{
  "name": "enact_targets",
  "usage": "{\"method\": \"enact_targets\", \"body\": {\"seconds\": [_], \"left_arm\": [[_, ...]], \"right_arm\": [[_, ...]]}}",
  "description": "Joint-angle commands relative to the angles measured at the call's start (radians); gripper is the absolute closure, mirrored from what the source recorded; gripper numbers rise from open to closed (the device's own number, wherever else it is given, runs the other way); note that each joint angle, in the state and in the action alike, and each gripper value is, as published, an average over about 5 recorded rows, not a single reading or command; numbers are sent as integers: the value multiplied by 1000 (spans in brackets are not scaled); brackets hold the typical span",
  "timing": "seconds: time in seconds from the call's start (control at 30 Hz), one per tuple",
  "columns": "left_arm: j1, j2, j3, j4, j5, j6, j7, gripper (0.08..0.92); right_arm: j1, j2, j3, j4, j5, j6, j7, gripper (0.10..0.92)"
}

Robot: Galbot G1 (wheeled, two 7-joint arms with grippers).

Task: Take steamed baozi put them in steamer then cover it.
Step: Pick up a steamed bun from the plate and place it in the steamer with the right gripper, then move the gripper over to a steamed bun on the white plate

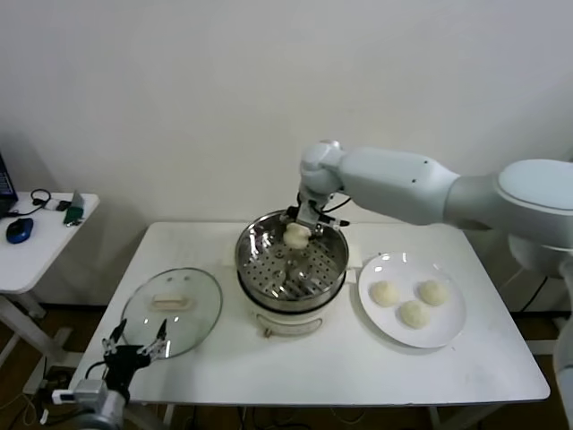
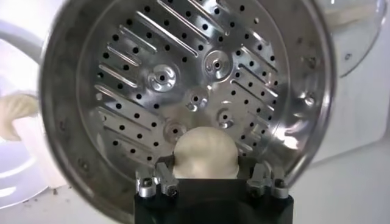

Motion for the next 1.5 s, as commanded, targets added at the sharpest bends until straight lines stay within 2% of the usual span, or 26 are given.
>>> {"method": "enact_targets", "body": {"seconds": [0.03,0.23,0.33,0.43,0.6,0.7,0.77,0.9,0.97,1.03,1.17,1.3,1.5], "left_arm": [[0,-2,2,4,0,-3,-1,177],[-2,-10,6,-1,2,-2,-3,177],[-2,-13,9,-1,3,-2,-3,177],[-1,-13,13,0,3,-4,-3,177],[-1,-14,14,-2,4,-6,-3,177],[0,-16,14,-6,4,-5,-3,177],[1,-17,14,-8,5,-4,-3,177],[0,-17,16,-6,6,-3,-7,177],[-3,-18,20,-4,7,-3,-12,177],[-6,-20,24,-4,7,-5,-15,177],[-10,-17,32,-8,5,-9,-11,177],[-17,-14,34,-8,3,-7,-8,177],[-27,-16,34,-8,5,4,-6,177]], "right_arm": [[-60,43,14,-93,-39,23,21,330],[-63,63,16,-132,-37,33,37,306],[-56,65,16,-135,-25,40,39,252],[-42,60,10,-123,8,44,38,211],[31,28,-10,-67,91,42,6,203],[136,-14,-64,-11,223,28,-46,202],[235,-58,-136,41,398,-24,-110,202],[415,-196,-287,150,788,-236,-213,203],[483,-273,-348,196,899,-350,-216,203],[525,-352,-400,236,950,-455,-197,203],[535,-488,-480,315,946,-586,-141,202],[435,-613,-489,375,880,-662,-86,203],[197,-678,-357,382,788,-744,4,202]]}}
